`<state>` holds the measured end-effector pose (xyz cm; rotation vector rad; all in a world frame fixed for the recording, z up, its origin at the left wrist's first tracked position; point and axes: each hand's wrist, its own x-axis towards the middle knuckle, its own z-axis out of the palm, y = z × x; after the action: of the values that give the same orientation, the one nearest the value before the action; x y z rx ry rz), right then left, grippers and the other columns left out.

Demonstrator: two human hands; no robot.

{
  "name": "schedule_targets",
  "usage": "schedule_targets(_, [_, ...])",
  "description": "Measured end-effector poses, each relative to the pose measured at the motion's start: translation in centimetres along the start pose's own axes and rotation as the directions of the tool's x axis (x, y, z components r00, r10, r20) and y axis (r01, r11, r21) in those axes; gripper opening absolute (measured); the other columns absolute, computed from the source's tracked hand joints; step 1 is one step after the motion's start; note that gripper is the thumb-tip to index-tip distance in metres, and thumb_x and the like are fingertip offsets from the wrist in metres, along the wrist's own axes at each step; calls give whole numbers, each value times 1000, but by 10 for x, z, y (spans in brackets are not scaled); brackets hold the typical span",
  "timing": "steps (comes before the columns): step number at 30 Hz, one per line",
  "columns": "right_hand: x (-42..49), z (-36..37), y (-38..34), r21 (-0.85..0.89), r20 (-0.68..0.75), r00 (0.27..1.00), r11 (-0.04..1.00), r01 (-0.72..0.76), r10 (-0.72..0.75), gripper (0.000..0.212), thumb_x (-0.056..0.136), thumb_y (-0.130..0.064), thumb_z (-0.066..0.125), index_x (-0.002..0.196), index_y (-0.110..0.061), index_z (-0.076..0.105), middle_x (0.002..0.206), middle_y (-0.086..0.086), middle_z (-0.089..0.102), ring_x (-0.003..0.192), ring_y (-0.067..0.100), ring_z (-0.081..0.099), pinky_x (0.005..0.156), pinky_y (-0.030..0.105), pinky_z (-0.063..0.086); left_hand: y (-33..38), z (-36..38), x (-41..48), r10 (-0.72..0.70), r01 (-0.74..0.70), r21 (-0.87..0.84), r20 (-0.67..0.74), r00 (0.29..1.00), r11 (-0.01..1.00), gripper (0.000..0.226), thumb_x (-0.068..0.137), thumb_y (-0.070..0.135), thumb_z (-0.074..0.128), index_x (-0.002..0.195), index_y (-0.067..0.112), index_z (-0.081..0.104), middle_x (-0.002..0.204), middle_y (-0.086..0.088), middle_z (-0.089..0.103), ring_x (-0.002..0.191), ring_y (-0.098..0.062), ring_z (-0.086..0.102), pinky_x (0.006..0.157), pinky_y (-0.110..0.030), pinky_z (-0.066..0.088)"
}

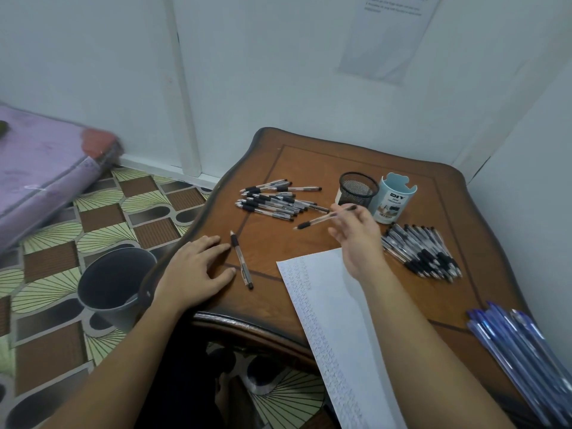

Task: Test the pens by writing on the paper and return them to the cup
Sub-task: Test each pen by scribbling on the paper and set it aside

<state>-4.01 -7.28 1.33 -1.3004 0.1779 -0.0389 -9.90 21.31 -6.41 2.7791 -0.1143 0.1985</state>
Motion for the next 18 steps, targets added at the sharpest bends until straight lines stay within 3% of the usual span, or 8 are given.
schedule_targets(2, [-2, -14, -5, 251, -15, 1000, 968, -19, 23, 10, 104, -16, 46, 104, -21, 54, 92, 5, 71, 83, 21, 70, 79, 38, 56, 1, -1, 0, 6, -6, 6, -2, 1000, 1000, 84, 72, 77, 29, 137, 31, 54, 148, 6, 45, 139, -15, 35, 116, -36, 20])
schedule_targets(3, [-4, -19, -6, 290, -25, 999, 957, -20, 28, 16, 106, -20, 41, 113, -27, 53, 83, 3, 67, 69, 17, 66, 70, 36, 55, 2, -1, 0, 9, -9, 8, -4, 1000, 1000, 84, 72, 77, 29, 137, 30, 55, 148, 5, 45, 139, -16, 35, 116, -36, 20])
schedule_targets(5, [-8, -27, -5, 208, -27, 999, 978, -32, 38, 28, 107, -26, 36, 127, -40, 50, 69, 0, 53, 52, 10, 45, 49, 25, 39, 3, -1, -1, 8, -8, 3, -10, 1000, 1000, 84, 72, 77, 30, 136, 29, 56, 147, 4, 46, 138, -16, 36, 115, -36, 22])
schedule_targets(7, [-13, -30, -1, 51, 14, 999, 998, -40, 39, 23, 106, -29, 39, 124, -37, 53, 66, 0, 45, 49, 9, 31, 43, 22, 24, 3, -1, -1, 3, -3, -5, -11, 1000, 1000, 84, 72, 77, 31, 136, 29, 56, 147, 4, 47, 138, -17, 37, 115, -37, 23])
schedule_targets(10, [-21, -31, 3, -41, 22, 999, 999, -24, 25, 9, 101, -27, 54, 107, -22, 53, 62, 0, 37, 46, 9, 25, 41, 21, 19, 2, -1, 0, -4, 4, -5, 3, 1000, 1000, 83, 73, 77, 30, 136, 31, 55, 148, 5, 45, 139, -16, 35, 116, -39, 23])
schedule_targets(12, [-25, -31, 5, -53, -3, 1000, 998, -20, 20, 9, 101, -21, 54, 109, -16, 55, 57, 1, 35, 43, 10, 29, 40, 22, 24, 2, 0, 0, -7, 7, -5, 8, 1000, 1000, 82, 73, 78, 31, 137, 31, 55, 148, 6, 45, 139, -16, 35, 117, -40, 23])
schedule_targets(15, [-29, -32, 9, 1, -13, 999, 999, -46, 46, 35, 107, -32, 36, 110, -11, 64, 58, 3, 53, 58, 15, 54, 60, 28, 45, 2, 1, -1, -2, 2, -14, -16, 1000, 1000, 81, 73, 76, 33, 134, 29, 57, 145, 4, 48, 137, -18, 38, 116, -41, 25])
schedule_targets(18, [-34, -35, 15, -68, -19, 997, 995, -79, 78, 57, 106, -46, 23, 101, -12, 68, 59, 4, 55, 59, 15, 51, 60, 29, 39, 2, 0, -1, 4, -4, -10, -17, 1000, 1000, 80, 74, 75, 34, 134, 28, 58, 145, 3, 49, 136, -19, 39, 115, -41, 26])
